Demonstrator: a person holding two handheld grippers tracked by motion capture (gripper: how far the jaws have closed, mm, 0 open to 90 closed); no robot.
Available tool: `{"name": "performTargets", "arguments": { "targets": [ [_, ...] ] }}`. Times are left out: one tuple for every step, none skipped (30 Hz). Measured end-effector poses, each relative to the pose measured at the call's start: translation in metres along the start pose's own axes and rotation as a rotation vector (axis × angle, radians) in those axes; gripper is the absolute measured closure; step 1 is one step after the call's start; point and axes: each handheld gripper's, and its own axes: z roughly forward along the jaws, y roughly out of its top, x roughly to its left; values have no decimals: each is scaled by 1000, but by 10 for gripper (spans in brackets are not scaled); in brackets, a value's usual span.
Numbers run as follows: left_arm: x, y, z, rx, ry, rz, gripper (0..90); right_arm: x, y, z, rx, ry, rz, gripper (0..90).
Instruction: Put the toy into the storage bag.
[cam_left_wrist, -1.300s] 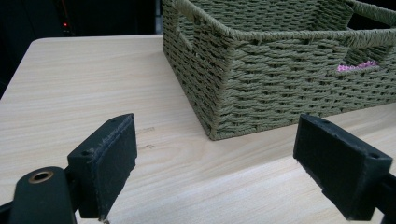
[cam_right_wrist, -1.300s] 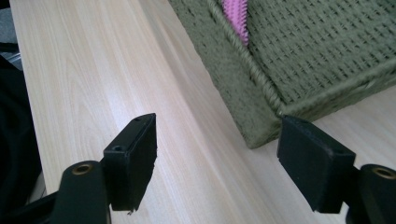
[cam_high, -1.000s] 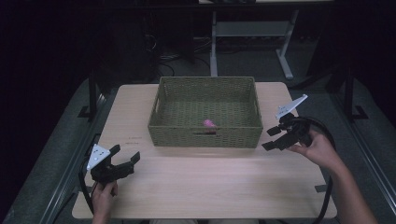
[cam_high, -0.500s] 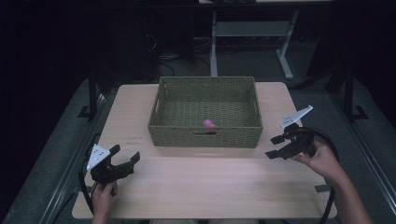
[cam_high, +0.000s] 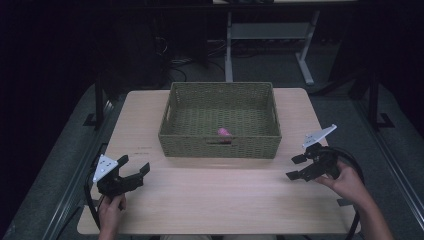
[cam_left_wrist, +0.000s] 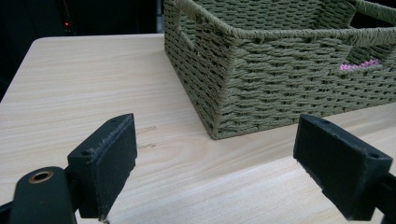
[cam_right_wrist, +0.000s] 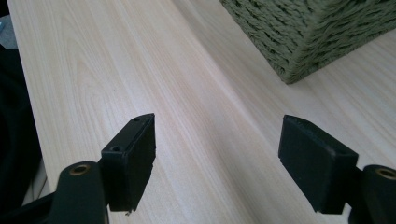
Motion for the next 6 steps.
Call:
{"name": "performTargets", "arguments": {
  "targets": [
    [0,0,0,0,-1,1,129,2,-2,1,3,0,3,270],
    [0,0,0,0,-1,1,130,3,-3,2,4,-2,3,268],
    [0,0,0,0,-1,2,130,5,-5,3,11,-4,4,263],
    [0,1,-1,1,-1,5,130,7,-6,4,13,-8,0,260],
    [0,0,-1,0,0,7,130,10,-6,4,13,-13,-4,260],
    [0,0,-1,0,0,7,130,13,-7,4,2,-20,-14,259]
  ]
}}
